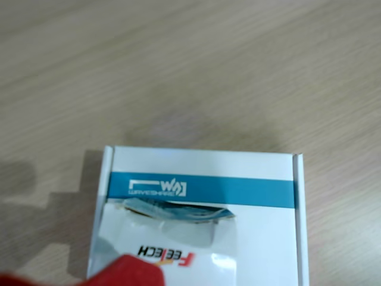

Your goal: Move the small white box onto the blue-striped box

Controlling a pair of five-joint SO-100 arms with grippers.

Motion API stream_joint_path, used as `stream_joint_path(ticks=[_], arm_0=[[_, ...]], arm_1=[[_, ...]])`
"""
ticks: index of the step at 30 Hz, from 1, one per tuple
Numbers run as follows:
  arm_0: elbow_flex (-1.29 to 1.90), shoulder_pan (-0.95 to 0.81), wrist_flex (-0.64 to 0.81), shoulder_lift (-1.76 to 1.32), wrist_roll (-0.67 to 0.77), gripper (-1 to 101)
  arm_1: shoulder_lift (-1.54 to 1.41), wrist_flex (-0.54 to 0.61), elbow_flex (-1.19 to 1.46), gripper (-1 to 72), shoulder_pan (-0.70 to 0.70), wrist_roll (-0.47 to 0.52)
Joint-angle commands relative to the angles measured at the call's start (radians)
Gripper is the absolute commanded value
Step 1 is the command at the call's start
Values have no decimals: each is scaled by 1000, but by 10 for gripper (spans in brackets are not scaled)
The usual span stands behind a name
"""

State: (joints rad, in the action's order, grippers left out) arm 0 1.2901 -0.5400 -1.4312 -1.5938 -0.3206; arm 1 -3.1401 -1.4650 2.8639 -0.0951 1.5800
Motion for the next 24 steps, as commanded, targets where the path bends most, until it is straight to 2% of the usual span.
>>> stream_joint_path(ticks=[1, 4, 9, 17, 20, 22, 24], arm_0=[[12, -40, 21, 20, -29, 0], [141, -49, 115, 21, -38, 0], [221, -3, 126, -133, -48, 0], [816, 199, 244, -1192, -95, 0], [1146, 250, 293, -1641, -133, 53], [1256, 293, 319, -1657, -149, 0], [1365, 324, 377, -1674, -161, 0]], arm_1=[[-26, -15, -11, 3, -18, 9], [-26, -15, -11, 2, -18, 11], [-26, -15, -11, 2, -20, 12], [-26, -15, -11, 2, -20, 14], [-26, -15, -11, 2, -15, 14], [-26, -15, -11, 2, -14, 14], [-26, -15, -11, 2, -12, 14]])
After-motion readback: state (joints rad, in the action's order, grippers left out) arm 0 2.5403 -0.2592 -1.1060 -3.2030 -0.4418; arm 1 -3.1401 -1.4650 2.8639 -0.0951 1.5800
